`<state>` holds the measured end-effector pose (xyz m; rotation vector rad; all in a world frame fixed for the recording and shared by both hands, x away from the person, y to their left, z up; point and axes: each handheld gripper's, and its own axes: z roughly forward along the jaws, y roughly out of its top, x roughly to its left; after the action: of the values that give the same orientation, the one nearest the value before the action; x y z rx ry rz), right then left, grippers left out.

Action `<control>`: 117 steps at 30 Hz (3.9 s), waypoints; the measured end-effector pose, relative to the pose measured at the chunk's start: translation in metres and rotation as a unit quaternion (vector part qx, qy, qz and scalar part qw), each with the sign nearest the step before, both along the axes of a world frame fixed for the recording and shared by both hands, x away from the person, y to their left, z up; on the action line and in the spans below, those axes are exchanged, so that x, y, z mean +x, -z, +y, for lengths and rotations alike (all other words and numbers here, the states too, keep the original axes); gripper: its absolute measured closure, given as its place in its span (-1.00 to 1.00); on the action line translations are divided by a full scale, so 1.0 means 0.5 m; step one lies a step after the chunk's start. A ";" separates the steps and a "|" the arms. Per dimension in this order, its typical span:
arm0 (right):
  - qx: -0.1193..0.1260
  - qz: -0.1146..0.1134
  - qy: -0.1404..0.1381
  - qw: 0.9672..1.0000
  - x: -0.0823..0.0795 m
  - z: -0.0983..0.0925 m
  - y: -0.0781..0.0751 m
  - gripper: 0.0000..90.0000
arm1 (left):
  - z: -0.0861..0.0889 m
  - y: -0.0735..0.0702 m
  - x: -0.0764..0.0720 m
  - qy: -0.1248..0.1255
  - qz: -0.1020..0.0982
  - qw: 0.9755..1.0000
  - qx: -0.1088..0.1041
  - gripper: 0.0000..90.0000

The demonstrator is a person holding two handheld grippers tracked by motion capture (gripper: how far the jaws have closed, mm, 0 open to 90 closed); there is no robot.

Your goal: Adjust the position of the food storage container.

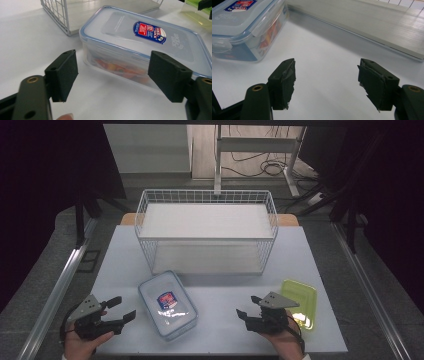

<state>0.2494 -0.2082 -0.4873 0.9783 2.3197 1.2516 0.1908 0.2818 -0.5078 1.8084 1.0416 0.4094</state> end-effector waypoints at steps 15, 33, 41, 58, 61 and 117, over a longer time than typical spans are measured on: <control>0.002 0.002 0.005 1.000 0.010 -0.003 0.000 -0.38 | -0.050 -0.027 -0.061 0.127 0.045 0.990 0.048 1.00; 0.003 -0.001 0.004 1.000 0.021 -0.007 -0.002 -0.39 | -0.164 0.019 -0.042 0.193 0.083 0.972 0.103 1.00; 0.003 -0.001 0.003 1.000 0.022 -0.006 -0.003 -0.39 | -0.198 0.019 -0.028 0.199 0.082 0.971 0.099 1.00; 0.005 -0.002 0.001 1.000 0.023 -0.012 -0.005 -0.39 | -0.266 0.012 -0.018 0.231 0.070 0.963 0.115 1.00; 0.005 -0.003 0.004 1.000 0.024 -0.015 -0.005 -0.39 | -0.248 0.012 -0.017 0.211 0.069 0.969 0.110 1.00; 0.007 -0.003 0.005 1.000 0.026 -0.019 -0.007 -0.39 | -0.275 0.006 0.033 0.172 0.046 0.980 0.093 0.97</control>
<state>0.2623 -0.2178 -0.4840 0.9871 2.3025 1.2670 0.2075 0.1444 -0.5106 2.1448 0.7491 0.2181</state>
